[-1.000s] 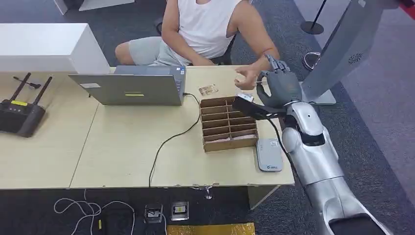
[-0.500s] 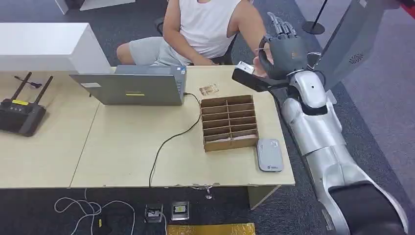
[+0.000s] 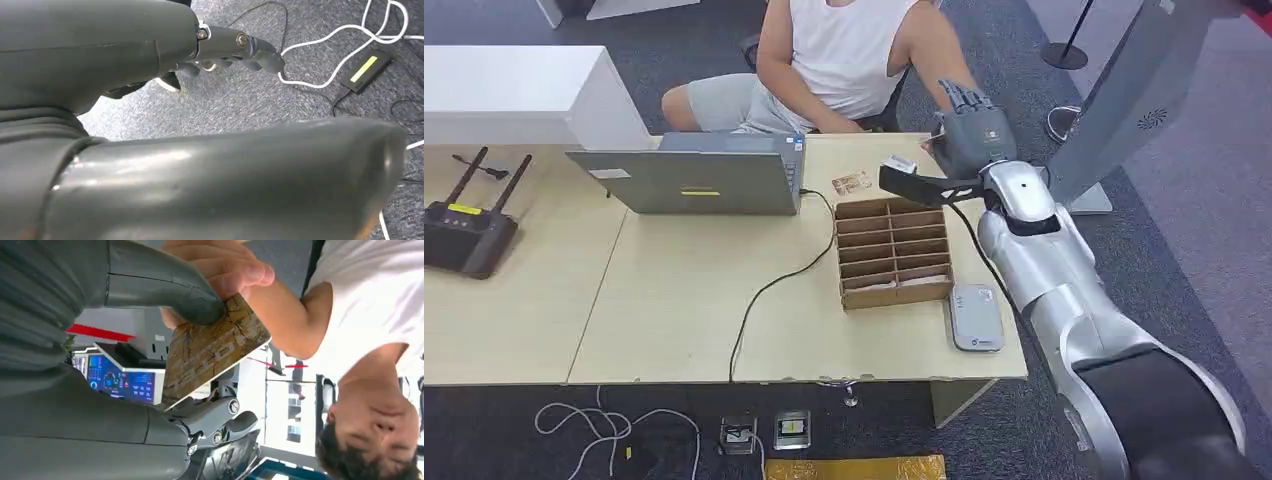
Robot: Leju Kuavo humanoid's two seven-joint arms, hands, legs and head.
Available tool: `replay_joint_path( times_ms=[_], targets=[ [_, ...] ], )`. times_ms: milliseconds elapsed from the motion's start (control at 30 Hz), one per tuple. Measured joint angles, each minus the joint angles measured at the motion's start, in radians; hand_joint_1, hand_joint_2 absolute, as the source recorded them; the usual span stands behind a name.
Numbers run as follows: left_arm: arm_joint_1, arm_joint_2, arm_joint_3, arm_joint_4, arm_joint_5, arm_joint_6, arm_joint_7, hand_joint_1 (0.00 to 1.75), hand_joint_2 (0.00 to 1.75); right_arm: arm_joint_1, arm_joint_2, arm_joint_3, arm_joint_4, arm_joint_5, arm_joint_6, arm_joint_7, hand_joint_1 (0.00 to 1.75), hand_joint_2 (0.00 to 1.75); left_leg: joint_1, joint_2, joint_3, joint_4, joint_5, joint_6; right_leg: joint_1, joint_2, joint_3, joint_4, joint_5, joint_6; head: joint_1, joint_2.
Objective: Pass the card to the sensor for recognition and then transmit it.
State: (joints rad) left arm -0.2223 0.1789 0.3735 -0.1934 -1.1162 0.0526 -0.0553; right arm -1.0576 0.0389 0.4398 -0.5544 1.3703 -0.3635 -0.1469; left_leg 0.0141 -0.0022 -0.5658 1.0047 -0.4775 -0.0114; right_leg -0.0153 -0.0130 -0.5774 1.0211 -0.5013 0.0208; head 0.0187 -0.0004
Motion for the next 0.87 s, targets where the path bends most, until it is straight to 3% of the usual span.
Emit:
replay_joint_path(
  times_ms=[67, 100, 133, 467, 600, 733, 867],
  targets=[
    [0.0, 0.0, 0.0, 0.0, 0.0, 0.0, 0.0, 0.0, 0.0, 0.0, 0.0, 0.0, 0.002, 0.0, 0.0, 0.0, 1.75, 1.75, 0.0, 0.0, 0.0, 0.0, 0.0, 0.0, 0.0, 0.0, 0.0, 0.0, 0.0, 0.0, 0.0, 0.0],
    [0.001, 0.005, 0.0, 0.0, 0.006, -0.001, 0.0, 0.0, 0.0, 0.002, 0.003, 0.012, 0.049, 0.0, 0.002, 0.001, 0.33, 1.75, 0.0, 0.0, 0.0, 0.0, 0.0, 0.0, 0.0, 0.0, 0.0, 0.0, 0.0, 0.0, 0.0, 0.0],
    [0.001, 0.007, 0.0, 0.0, 0.007, -0.002, 0.0, 0.0, 0.0, 0.003, 0.003, 0.013, 0.066, -0.002, 0.003, 0.002, 0.0, 1.75, 0.0, 0.0, 0.0, 0.0, 0.0, 0.0, 0.0, 0.0, 0.0, 0.0, 0.0, 0.0, 0.0, 0.0],
    [0.006, 0.016, 0.0, 0.0, 0.019, -0.008, 0.0, 0.0, 0.0, 0.011, 0.003, 0.014, 0.124, -0.043, -0.061, 0.001, 0.0, 1.75, 0.0, 0.0, 0.0, 0.0, 0.0, 0.0, 0.0, 0.001, 0.0, 0.0, 0.0, 0.0, 0.0, 0.0],
    [0.01, 0.016, 0.0, 0.0, 0.026, -0.005, 0.0, 0.0, 0.0, -0.008, 0.003, 0.013, 0.134, -0.082, -0.121, -0.004, 0.0, 1.75, 0.0, 0.0, 0.0, 0.0, 0.0, 0.0, 0.0, 0.001, 0.0, 0.0, 0.0, 0.0, 0.0, 0.0],
    [0.016, 0.016, 0.0, 0.0, 0.031, 0.008, 0.0, 0.0, 0.0, -0.048, 0.003, 0.008, 0.136, -0.156, -0.236, -0.026, 0.0, 1.75, 0.0, 0.001, 0.001, 0.0, 0.0, 0.0, 0.0, 0.002, 0.0, 0.0, 0.0, 0.0, 0.0, 0.0],
    [0.02, 0.016, 0.0, 0.0, 0.036, 0.01, 0.0, 0.0, 0.0, -0.098, -0.001, -0.005, 0.136, -0.192, -0.272, -0.042, 0.0, 1.75, 0.0, 0.001, 0.001, 0.0, 0.0, 0.0, 0.0, 0.002, 0.0, 0.0, 0.0, 0.0, 0.0, 0.0]
  ],
)
